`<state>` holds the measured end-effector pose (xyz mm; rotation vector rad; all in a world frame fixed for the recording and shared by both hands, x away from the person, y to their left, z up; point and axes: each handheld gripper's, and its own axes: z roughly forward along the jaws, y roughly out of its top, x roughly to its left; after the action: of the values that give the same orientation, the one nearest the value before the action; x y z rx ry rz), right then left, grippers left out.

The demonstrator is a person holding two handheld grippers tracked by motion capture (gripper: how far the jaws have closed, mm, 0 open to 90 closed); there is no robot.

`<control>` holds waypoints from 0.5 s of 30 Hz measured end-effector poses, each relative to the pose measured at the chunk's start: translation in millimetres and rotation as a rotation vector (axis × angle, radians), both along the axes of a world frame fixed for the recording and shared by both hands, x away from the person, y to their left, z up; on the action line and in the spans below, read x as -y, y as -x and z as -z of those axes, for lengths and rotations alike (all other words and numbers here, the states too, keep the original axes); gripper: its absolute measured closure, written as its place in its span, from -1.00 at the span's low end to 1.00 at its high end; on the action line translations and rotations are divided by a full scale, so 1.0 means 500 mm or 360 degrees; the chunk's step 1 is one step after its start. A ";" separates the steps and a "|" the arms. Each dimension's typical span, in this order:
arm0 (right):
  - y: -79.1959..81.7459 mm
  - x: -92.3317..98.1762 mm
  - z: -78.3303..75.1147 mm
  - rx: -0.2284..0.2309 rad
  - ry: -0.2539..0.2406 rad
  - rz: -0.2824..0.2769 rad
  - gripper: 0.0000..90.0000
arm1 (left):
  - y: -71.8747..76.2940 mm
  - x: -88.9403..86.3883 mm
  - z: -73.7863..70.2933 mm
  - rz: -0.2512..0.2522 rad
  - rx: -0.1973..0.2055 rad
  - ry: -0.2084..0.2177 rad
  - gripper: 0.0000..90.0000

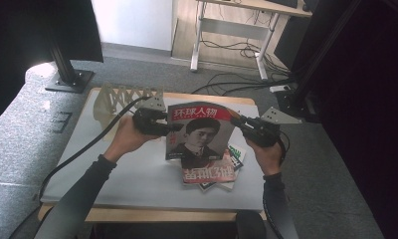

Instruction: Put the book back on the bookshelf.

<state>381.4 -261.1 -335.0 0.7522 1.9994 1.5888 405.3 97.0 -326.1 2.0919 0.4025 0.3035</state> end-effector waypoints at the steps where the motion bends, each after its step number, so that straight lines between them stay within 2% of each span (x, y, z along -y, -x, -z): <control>1: 0.000 0.000 0.000 0.0000 0.0000 0.0000 0.68 | 0.000 0.000 0.000 0.0000 0.0000 0.0000 0.40; 5: 0.000 0.000 0.001 -0.0001 -0.0001 -0.0001 0.68 | -0.001 0.002 -0.018 0.0002 0.0023 0.0017 0.42; 8: 0.000 0.000 0.001 -0.0002 -0.0002 -0.0001 0.68 | -0.005 0.004 -0.031 0.0010 0.0016 0.0025 0.48; 12: 0.000 -0.001 0.003 -0.0005 -0.0002 -0.0003 0.68 | -0.011 0.011 -0.040 0.0021 0.0010 0.0019 0.54; 15: 0.000 -0.001 0.005 -0.0009 0.0001 -0.0003 0.68 | -0.012 0.017 -0.042 0.0003 0.0037 -0.0009 0.64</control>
<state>381.6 -260.6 -337.4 0.7558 2.0050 1.5887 411.1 88.7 -305.1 2.0924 0.3863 0.3275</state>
